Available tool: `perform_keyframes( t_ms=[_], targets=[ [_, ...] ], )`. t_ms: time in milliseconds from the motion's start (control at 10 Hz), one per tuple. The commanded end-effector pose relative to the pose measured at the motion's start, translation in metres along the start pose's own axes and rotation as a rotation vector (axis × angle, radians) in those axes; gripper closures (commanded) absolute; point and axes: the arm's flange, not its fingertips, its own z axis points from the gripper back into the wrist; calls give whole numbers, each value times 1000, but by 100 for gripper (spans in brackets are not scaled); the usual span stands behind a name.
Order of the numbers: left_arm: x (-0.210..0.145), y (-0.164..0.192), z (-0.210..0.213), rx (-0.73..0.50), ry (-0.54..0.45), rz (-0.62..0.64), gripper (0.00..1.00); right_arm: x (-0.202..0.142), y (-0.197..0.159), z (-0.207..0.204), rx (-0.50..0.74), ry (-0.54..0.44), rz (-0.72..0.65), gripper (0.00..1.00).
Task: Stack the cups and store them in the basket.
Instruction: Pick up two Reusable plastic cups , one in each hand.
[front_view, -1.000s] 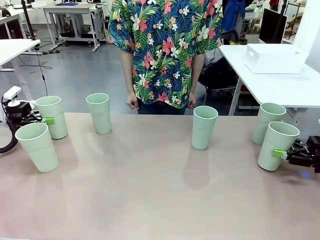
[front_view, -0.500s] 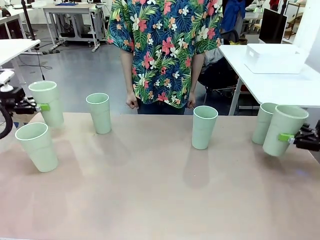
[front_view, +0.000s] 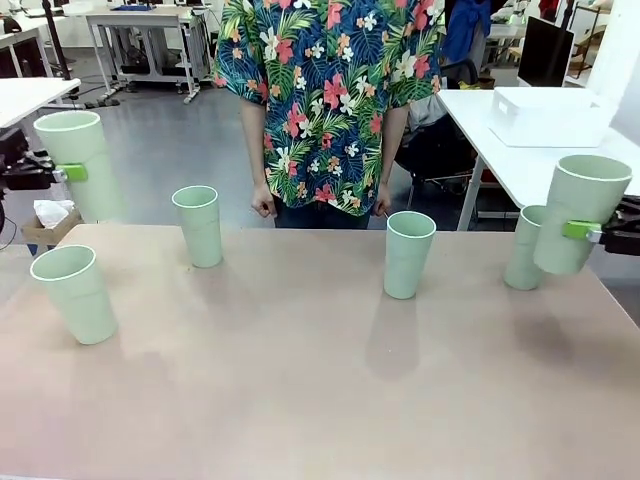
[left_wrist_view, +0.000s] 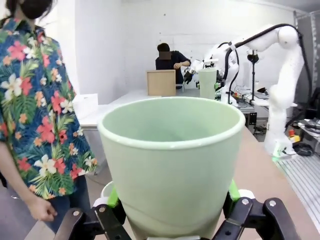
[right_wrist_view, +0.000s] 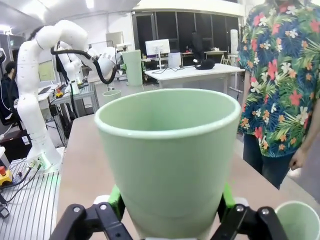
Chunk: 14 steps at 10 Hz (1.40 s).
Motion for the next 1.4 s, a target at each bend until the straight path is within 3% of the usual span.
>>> perform_keyframes(
  t_ms=[0,300,800,1300],
  targets=[
    [21,-26,-26,56,11,11,13,21,20,-26,-26,22,-20,13],
    [28,-59,-55,35,36,0,13,39,32,-48,-6,34,-9,13],
    [17,-101,-73,27,37,0,13,35,33,-61,21,11,-14,13],
    [21,-114,-83,16,34,-1,13,32,36,-60,9,0,-24,13]
  ],
)
